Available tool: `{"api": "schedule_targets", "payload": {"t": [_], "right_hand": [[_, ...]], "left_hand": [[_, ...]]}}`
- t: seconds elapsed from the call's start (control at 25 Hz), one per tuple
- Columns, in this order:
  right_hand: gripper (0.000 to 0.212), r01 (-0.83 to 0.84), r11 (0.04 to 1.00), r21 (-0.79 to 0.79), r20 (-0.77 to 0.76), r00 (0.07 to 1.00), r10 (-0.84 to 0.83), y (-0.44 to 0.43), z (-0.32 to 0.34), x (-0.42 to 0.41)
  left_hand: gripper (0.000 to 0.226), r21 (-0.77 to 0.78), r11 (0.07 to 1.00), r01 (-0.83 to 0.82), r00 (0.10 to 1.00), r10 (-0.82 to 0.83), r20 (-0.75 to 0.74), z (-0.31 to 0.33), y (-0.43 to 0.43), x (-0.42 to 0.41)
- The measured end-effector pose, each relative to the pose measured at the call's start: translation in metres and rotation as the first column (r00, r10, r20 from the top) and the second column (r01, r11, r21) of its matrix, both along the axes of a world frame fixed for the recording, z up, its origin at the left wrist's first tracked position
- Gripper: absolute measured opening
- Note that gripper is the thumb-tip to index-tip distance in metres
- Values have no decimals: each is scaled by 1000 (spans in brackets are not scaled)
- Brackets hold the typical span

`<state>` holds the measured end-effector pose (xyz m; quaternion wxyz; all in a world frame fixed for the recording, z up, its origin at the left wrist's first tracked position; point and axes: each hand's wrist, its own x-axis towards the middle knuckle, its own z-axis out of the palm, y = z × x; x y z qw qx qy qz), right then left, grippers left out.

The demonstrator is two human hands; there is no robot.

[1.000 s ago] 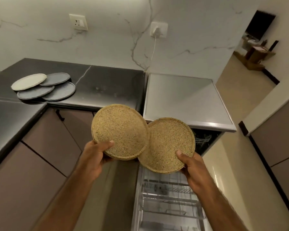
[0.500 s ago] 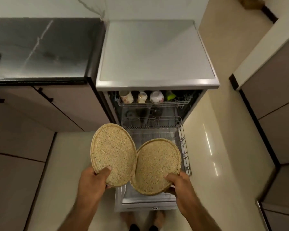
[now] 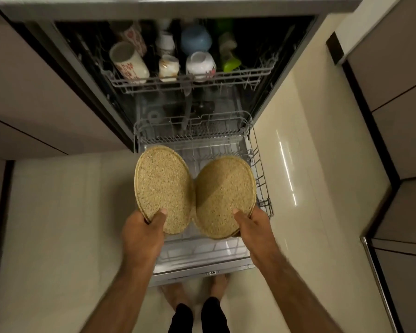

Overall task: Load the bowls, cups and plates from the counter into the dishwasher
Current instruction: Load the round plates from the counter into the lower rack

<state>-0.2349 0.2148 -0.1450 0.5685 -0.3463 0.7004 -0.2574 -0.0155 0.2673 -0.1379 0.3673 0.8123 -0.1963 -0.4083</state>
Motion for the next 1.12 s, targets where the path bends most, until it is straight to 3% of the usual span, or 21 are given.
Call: {"api": "schedule_targets", "payload": {"t": [0.12, 0.32, 0.48, 0.68, 1.12], "right_hand": [[10, -19, 997, -74, -116, 993, 10, -23, -41, -10], [14, 29, 991, -132, -301, 951, -68, -49, -92, -48], [26, 52, 986, -156, -427, 897, -115, -73, -122, -77], [25, 19, 971, -240, -466, 875, -132, -110, -149, -83], [29, 36, 949, -314, -507, 838, -200, -136, -184, -80]], "left_hand": [[35, -19, 999, 36, 998, -35, 49, -39, -19, -10], [14, -68, 997, 32, 998, -28, 60, -84, -33, -17], [47, -66, 997, 27, 999, -24, 39, -112, -40, -18], [44, -91, 995, 48, 998, -43, 55, -134, -50, -24], [7, -96, 990, 100, 992, -93, 81, -156, -58, -32]]}}
